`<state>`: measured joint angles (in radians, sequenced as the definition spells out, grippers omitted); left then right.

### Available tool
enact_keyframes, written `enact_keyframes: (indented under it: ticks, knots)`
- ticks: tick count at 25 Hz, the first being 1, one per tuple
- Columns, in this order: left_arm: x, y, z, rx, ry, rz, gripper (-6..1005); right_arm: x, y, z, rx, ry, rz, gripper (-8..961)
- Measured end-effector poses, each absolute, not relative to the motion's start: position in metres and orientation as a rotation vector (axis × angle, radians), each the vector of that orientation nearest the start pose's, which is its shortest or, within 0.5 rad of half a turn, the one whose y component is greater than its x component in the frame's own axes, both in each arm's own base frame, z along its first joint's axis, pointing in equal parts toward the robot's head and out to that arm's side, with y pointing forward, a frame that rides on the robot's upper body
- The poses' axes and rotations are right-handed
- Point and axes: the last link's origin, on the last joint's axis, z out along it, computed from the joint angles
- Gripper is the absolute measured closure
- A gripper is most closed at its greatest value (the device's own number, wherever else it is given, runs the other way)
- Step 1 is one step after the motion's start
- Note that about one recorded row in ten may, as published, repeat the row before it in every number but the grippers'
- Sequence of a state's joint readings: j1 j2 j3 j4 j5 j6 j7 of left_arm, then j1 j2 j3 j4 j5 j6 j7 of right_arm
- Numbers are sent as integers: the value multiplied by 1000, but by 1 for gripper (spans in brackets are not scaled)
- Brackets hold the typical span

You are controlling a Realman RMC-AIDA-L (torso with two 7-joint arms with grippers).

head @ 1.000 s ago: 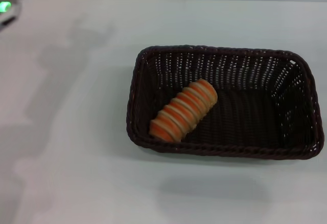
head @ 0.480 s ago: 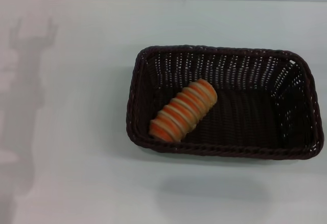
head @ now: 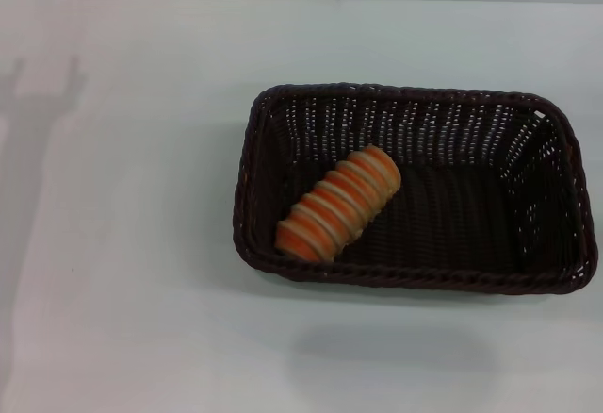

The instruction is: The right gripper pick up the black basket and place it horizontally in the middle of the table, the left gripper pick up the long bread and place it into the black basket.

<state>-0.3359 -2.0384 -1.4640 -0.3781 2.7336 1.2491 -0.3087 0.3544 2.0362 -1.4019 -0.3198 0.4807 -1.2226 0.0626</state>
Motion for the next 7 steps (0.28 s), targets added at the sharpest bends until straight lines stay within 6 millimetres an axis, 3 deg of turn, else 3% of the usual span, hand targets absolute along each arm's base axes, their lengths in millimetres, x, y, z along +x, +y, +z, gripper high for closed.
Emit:
enact_keyframes:
  ticks: [4, 7]
  knots:
    - [-323, 317, 63, -1262, -451, -1032, 193, 360, 335, 109, -1019, 388, 627, 246]
    - [-325, 313, 61, -1268, -453, -1024, 193, 359, 340, 104, -1039, 394, 608, 246]
